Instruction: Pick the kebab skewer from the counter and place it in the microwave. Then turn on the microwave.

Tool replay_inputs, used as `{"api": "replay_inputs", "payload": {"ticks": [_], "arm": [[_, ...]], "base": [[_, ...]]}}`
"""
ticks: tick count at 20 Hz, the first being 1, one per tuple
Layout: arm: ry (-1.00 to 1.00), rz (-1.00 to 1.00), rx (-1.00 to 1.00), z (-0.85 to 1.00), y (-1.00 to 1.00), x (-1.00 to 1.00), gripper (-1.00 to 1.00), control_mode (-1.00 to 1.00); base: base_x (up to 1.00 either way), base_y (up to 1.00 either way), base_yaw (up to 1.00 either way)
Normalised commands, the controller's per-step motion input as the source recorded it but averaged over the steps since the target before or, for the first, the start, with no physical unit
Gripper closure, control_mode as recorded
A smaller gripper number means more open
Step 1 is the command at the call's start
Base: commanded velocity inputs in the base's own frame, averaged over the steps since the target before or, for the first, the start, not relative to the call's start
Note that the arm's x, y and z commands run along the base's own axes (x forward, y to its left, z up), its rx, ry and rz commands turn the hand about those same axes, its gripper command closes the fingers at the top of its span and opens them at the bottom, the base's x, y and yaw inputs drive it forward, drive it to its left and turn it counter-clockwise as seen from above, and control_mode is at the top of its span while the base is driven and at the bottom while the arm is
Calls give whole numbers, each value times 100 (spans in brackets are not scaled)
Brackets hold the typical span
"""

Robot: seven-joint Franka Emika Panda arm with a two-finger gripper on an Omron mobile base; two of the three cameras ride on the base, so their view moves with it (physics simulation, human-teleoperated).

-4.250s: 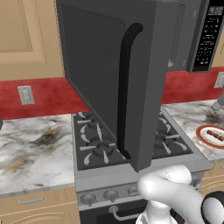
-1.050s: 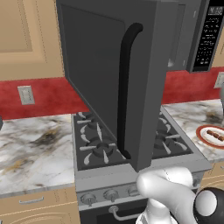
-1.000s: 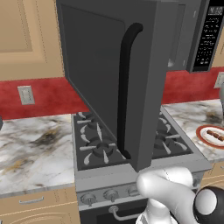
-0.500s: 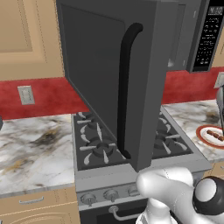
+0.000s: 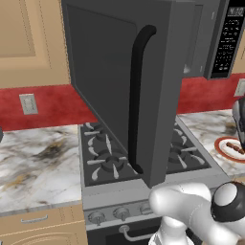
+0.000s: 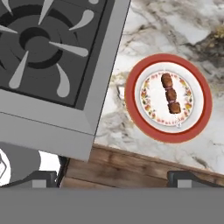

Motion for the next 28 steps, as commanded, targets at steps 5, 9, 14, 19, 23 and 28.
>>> {"api": "replay_inputs", "payload": {"ticks": [5, 9, 14, 19, 23, 28], "arm": [[0, -1, 0, -23, -27, 27, -100, -100], [0, -2, 0, -27, -24, 24, -100, -100], [4, -4, 0, -31, -22, 25, -100, -100], [3, -3, 0, -28, -21, 29, -100, -100], [2, -3, 0, -26, -23, 28, -100, -100], [3, -2, 0, -28, -25, 26, -100, -100]], "base": [[0, 0, 0], [0, 0, 0], [0, 0, 0], [0, 0, 0], [0, 0, 0], [0, 0, 0]]}}
